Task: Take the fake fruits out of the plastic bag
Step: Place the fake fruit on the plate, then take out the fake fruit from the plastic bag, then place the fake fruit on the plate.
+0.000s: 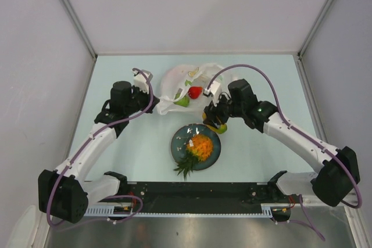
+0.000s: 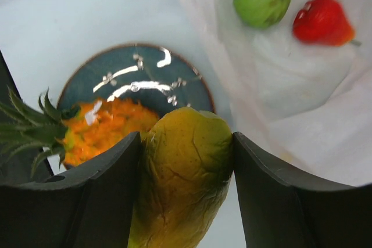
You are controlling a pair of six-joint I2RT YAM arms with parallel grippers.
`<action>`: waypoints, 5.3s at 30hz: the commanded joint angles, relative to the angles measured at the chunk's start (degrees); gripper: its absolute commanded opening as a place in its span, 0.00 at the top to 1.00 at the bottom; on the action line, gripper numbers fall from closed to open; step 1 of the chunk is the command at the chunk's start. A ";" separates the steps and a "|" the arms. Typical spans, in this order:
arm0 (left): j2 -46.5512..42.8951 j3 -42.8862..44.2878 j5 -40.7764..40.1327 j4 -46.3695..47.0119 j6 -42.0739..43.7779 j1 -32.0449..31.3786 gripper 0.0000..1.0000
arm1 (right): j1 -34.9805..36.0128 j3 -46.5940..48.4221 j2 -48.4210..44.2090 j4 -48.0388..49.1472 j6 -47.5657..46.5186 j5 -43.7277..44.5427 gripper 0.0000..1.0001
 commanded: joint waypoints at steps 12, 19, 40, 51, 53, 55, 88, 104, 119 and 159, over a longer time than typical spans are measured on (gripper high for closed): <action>-0.18 3.21 1.73 1.04 -0.03 0.41 1.00 | -2.21 -9.81 7.04 11.99 -0.52 1.34 0.66; -0.80 2.85 1.55 0.60 0.59 0.50 1.00 | -1.95 -9.99 11.36 14.81 0.01 0.38 0.65; -0.97 1.97 2.17 1.21 0.50 0.50 1.00 | 1.13 -17.37 9.25 16.04 2.29 -0.33 0.48; -0.18 2.50 2.87 1.13 0.33 0.50 1.00 | -0.53 -11.84 3.37 2.35 -3.15 -7.87 0.01; -0.10 2.50 3.31 1.21 0.24 0.50 1.00 | -2.12 -9.38 0.83 -0.20 -2.72 -8.93 0.01; -0.01 2.59 3.49 1.30 0.15 0.50 1.00 | -3.00 -6.58 -1.28 -1.00 -2.37 -9.55 0.03; -1.33 3.73 4.63 -0.10 1.12 1.02 1.00 | -6.69 26.30 43.87 19.39 2.56 15.14 0.08; 1.22 4.70 4.72 -0.11 1.38 1.02 1.00 | -7.04 32.37 50.22 16.49 -1.83 7.60 0.55; 1.75 4.70 5.51 1.92 -0.11 1.02 1.00 | -7.31 26.31 27.21 8.23 -1.75 -4.46 0.69; 1.32 9.09 9.11 0.60 -6.61 0.76 1.00 | 26.70 -16.41 -15.62 -7.07 -14.60 3.63 0.67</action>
